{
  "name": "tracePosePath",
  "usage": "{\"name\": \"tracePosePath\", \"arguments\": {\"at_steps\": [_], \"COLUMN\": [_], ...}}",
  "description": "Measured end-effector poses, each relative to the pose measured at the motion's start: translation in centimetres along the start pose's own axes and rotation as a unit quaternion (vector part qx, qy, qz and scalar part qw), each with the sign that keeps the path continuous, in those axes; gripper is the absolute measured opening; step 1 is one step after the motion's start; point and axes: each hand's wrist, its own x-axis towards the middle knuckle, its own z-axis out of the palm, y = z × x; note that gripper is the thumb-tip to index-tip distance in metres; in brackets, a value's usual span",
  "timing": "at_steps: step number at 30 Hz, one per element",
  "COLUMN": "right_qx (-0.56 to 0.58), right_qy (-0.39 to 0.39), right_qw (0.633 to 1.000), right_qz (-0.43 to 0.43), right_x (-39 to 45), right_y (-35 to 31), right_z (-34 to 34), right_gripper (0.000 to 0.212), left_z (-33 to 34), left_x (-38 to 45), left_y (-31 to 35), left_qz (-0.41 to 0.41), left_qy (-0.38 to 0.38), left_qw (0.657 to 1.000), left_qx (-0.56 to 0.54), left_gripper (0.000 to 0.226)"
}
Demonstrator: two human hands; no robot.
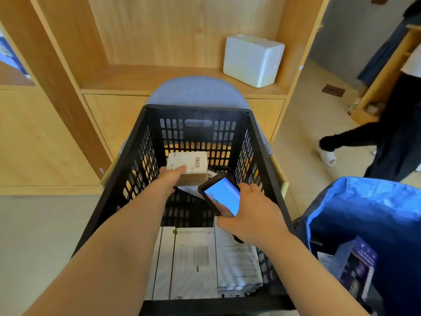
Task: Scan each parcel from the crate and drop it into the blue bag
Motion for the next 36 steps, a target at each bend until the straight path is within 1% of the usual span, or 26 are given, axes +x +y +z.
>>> {"name": "tracePosePath", "arguments": {"at_steps": [3,6,10,13,16,19,23,26,28,32,34,36], "right_qx": [0.0,-0.002,0.006,0.013,0.034,0.056,0.085,0.108,0.105,0.107,0.119,0.118], "right_qy": [-0.001,-0.001,0.002,0.01,0.018,0.025,0.014,0.018,0.003,-0.046,-0.079,-0.096], "right_qw": [1.0,1.0,1.0,1.0,0.999,0.998,0.996,0.994,0.995,0.993,0.99,0.988], "right_qz": [0.001,0.003,0.004,0.004,0.007,0.001,-0.001,0.003,0.002,0.009,0.011,0.008], "right_x": [-0.1,-0.2,-0.3,-0.3,-0.5,-0.9,-1.6,-2.9,-4.1,-7.3,-8.8,-10.2], "right_y": [-0.1,-0.1,-0.2,-0.3,-0.4,-0.7,-1.0,-0.5,0.2,1.5,1.9,2.0], "right_z": [-0.1,-0.1,-0.2,-0.3,-0.5,-1.0,-2.3,-3.9,-5.0,-6.9,-7.7,-8.4], "right_gripper": [0.065,0.065,0.067,0.069,0.072,0.068,0.06,0.053,0.05,0.049,0.046,0.044], "left_z": [-0.5,-0.9,-1.5,-2.3,-3.5,-4.9,-7.0,-8.4,-8.9,-8.4,-8.3,-8.6], "left_x": [-0.8,-1.9,-4.2,-6.1,-8.4,-10.8,-13.3,-15.0,-15.7,-17.6,-17.5,-17.5], "left_y": [-0.1,0.0,0.8,1.4,1.9,1.9,1.6,1.2,0.7,-0.6,-1.2,-1.4], "left_qz": [0.002,0.024,0.079,0.134,0.198,0.261,0.311,0.34,0.353,0.38,0.385,0.39], "left_qy": [-0.028,-0.035,-0.044,-0.045,-0.028,0.008,0.042,0.043,0.048,0.06,0.069,0.074], "left_qw": [1.0,0.999,0.995,0.989,0.976,0.957,0.938,0.925,0.919,0.909,0.907,0.906], "left_qx": [0.013,0.024,0.035,0.045,0.08,0.123,0.148,0.162,0.166,0.16,0.157,0.148], "left_gripper": [0.083,0.076,0.054,0.05,0.053,0.059,0.071,0.082,0.088,0.07,0.067,0.066]}}
